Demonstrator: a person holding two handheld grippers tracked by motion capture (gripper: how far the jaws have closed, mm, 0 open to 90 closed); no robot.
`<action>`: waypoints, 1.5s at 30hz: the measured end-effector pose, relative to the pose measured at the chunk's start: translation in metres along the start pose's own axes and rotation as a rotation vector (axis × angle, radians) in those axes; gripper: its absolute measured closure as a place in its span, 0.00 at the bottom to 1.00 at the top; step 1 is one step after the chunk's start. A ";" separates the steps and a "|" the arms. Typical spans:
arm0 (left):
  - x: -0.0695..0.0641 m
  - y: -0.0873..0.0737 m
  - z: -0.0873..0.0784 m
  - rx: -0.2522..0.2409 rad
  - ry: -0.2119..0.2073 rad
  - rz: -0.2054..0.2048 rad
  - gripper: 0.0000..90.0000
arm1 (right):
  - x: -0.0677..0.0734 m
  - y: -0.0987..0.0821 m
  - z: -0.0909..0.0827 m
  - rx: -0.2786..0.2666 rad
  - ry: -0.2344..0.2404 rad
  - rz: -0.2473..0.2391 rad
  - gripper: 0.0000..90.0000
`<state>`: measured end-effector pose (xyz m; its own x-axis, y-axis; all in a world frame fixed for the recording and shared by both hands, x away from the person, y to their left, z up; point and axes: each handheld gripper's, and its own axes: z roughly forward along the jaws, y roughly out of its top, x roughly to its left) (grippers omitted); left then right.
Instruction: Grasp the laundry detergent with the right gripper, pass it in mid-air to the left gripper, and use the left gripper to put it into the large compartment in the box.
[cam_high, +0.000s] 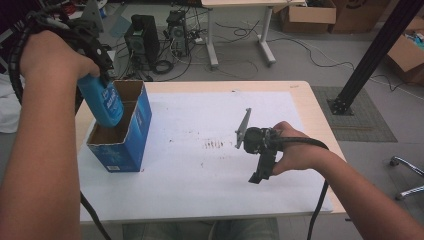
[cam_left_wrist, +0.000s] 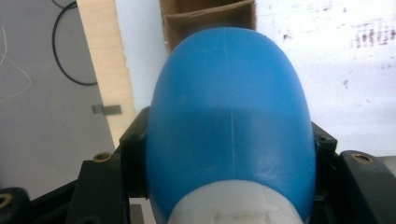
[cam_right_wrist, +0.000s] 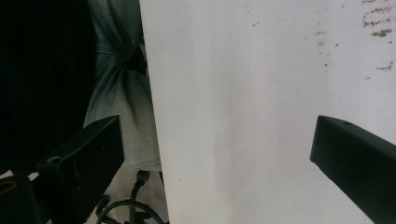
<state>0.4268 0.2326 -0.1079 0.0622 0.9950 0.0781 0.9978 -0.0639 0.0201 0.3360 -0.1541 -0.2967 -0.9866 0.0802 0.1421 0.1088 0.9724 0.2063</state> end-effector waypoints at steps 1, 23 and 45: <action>0.000 0.000 0.003 0.000 0.000 -0.003 0.43 | 0.000 0.000 0.000 0.000 0.000 0.000 0.03; 0.003 0.007 0.116 0.074 -0.011 -0.021 0.43 | 0.000 0.002 0.005 -0.007 0.009 -0.006 0.03; -0.001 0.013 0.181 0.087 -0.001 0.010 0.43 | -0.002 0.003 0.008 -0.019 0.013 -0.004 0.03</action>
<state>0.4445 0.2443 -0.2882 0.0721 0.9944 0.0772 0.9954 -0.0669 -0.0679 0.3376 -0.1493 -0.3041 -0.9853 0.0733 0.1541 0.1073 0.9683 0.2257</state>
